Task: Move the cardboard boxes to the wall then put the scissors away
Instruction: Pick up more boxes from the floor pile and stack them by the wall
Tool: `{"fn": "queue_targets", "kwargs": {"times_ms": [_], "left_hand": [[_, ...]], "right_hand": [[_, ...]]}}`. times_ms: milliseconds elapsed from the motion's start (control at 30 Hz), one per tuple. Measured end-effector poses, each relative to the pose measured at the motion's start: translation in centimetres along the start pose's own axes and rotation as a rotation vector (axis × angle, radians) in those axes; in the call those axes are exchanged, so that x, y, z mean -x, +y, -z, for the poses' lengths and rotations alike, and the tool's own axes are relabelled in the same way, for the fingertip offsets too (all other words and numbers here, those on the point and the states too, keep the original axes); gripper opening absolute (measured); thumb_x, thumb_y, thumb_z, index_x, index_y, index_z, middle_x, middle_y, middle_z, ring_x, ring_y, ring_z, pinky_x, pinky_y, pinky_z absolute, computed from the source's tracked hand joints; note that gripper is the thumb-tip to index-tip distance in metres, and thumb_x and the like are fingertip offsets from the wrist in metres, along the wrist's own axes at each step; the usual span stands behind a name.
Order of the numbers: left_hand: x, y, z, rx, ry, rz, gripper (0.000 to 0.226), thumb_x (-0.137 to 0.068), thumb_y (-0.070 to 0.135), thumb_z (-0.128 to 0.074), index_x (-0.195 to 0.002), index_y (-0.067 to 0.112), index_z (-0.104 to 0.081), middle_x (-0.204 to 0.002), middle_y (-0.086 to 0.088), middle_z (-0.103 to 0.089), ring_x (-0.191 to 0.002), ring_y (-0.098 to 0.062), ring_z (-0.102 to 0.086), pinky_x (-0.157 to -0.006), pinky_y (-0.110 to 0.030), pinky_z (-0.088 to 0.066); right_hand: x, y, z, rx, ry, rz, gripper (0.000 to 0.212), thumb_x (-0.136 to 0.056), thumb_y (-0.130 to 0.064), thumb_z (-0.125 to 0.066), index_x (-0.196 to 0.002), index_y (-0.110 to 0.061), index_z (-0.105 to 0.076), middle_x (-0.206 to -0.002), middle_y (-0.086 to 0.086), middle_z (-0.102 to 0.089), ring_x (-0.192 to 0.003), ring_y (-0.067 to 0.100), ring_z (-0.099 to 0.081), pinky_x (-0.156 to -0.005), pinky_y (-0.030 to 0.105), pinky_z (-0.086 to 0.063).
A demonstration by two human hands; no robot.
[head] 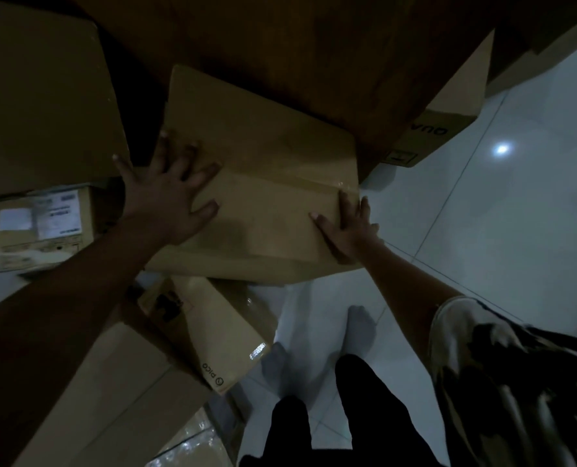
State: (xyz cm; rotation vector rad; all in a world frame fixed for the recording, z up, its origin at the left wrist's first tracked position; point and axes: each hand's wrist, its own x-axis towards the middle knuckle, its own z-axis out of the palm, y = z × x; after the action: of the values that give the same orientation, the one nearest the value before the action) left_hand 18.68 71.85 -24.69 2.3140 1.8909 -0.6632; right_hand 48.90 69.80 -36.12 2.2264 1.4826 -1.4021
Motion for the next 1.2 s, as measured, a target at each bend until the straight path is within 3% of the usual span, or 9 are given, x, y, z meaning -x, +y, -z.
{"fn": "queue_targets", "kwargs": {"times_ms": [167, 233, 333, 400, 500, 633, 800, 1100, 1200], "left_hand": [[0.3, 0.0, 0.0, 0.048, -0.055, 0.072, 0.074, -0.083, 0.075, -0.019, -0.151, 0.045, -0.014, -0.163, 0.006, 0.000, -0.140, -0.054, 0.012, -0.104, -0.076, -0.004], [0.2, -0.2, 0.1, 0.088, -0.083, 0.082, 0.071, -0.087, 0.071, -0.028, -0.151, 0.046, -0.011, -0.162, 0.007, 0.003, -0.138, -0.056, -0.005, -0.106, -0.069, -0.023], [0.0, -0.6, 0.1, 0.163, -0.099, 0.086, 0.071, -0.088, 0.066, -0.037, -0.151, 0.044, -0.013, -0.162, 0.005, 0.003, -0.127, -0.052, -0.028, -0.092, -0.049, -0.045], [-0.1, -0.9, 0.1, 0.212, -0.105, 0.086, 0.075, -0.083, 0.069, -0.035, -0.151, 0.043, -0.016, -0.162, 0.004, 0.000, -0.126, -0.051, -0.032, -0.090, -0.045, -0.044], [-0.4, -1.6, 0.9, 0.287, -0.092, 0.063, 0.084, -0.071, 0.069, -0.031, -0.150, 0.039, -0.025, -0.162, 0.002, -0.009, -0.132, -0.041, -0.037, -0.102, -0.041, -0.037], [0.4, -2.1, 2.1, 0.386, -0.134, 0.105, 0.082, -0.073, 0.066, -0.046, -0.149, 0.039, -0.031, -0.161, 0.003, -0.015, -0.139, -0.033, -0.033, -0.108, -0.043, -0.036], [4.4, -2.1, 3.8, 0.464, -0.064, 0.191, 0.086, -0.067, 0.069, -0.040, -0.148, 0.041, -0.031, -0.160, 0.008, -0.019, -0.141, -0.030, -0.031, -0.110, -0.043, -0.031], [15.5, -2.2, 14.7, 0.453, 0.182, 0.429, 0.081, -0.080, 0.077, -0.039, -0.148, 0.032, -0.037, -0.157, 0.005, -0.028, -0.134, -0.027, -0.042, -0.099, -0.037, -0.039], [19.7, -2.7, 18.7, 0.422, 0.226, 0.485, 0.084, -0.079, 0.078, -0.033, -0.149, 0.032, -0.034, -0.158, 0.003, -0.027, -0.133, -0.026, -0.042, -0.097, -0.035, -0.040]], "right_hand": [[0.1, -1.2, -0.2, -0.042, 0.019, 0.084, 0.093, -0.082, -0.077, -0.046, -0.154, -0.039, 0.000, -0.163, 0.001, 0.010, -0.145, 0.044, -0.009, -0.114, 0.058, -0.017], [0.1, -1.4, -0.5, -0.034, 0.044, 0.099, 0.095, -0.079, -0.081, -0.045, -0.153, -0.041, 0.000, -0.163, -0.003, 0.009, -0.146, 0.043, -0.007, -0.113, 0.060, -0.016], [0.2, -1.7, -0.7, -0.043, 0.072, 0.097, 0.097, -0.076, -0.084, -0.044, -0.153, -0.043, -0.001, -0.163, -0.006, 0.008, -0.146, 0.042, -0.008, -0.112, 0.060, -0.017], [0.4, -1.8, -0.7, -0.036, 0.096, 0.110, 0.100, -0.073, -0.087, -0.043, -0.153, -0.043, -0.001, -0.163, -0.006, 0.007, -0.146, 0.041, -0.011, -0.111, 0.059, -0.018], [1.2, -2.1, -0.7, -0.017, 0.132, 0.137, 0.100, -0.072, -0.087, -0.042, -0.153, -0.044, -0.002, -0.164, -0.006, 0.004, -0.144, 0.042, -0.015, -0.111, 0.059, -0.021], [3.4, -2.9, -0.2, 0.071, 0.175, 0.118, 0.092, -0.078, -0.081, -0.045, -0.153, -0.044, -0.005, -0.163, -0.008, -0.001, -0.140, 0.043, -0.020, -0.108, 0.057, -0.028], [6.2, -3.7, 2.1, 0.151, 0.185, 0.208, 0.092, -0.075, -0.086, -0.040, -0.151, -0.047, -0.007, -0.163, -0.008, -0.005, -0.137, 0.043, -0.023, -0.107, 0.057, -0.030], [16.3, -8.3, 9.0, 0.287, 0.204, 0.446, 0.093, -0.070, -0.093, -0.024, -0.150, -0.050, -0.003, -0.164, -0.006, -0.005, -0.143, 0.044, -0.018, -0.112, 0.058, -0.020], [20.0, -10.8, 11.4, 0.283, 0.207, 0.540, 0.087, -0.078, -0.086, -0.033, -0.151, -0.048, -0.006, -0.164, -0.005, -0.007, -0.142, 0.045, -0.015, -0.112, 0.059, -0.019]]}}
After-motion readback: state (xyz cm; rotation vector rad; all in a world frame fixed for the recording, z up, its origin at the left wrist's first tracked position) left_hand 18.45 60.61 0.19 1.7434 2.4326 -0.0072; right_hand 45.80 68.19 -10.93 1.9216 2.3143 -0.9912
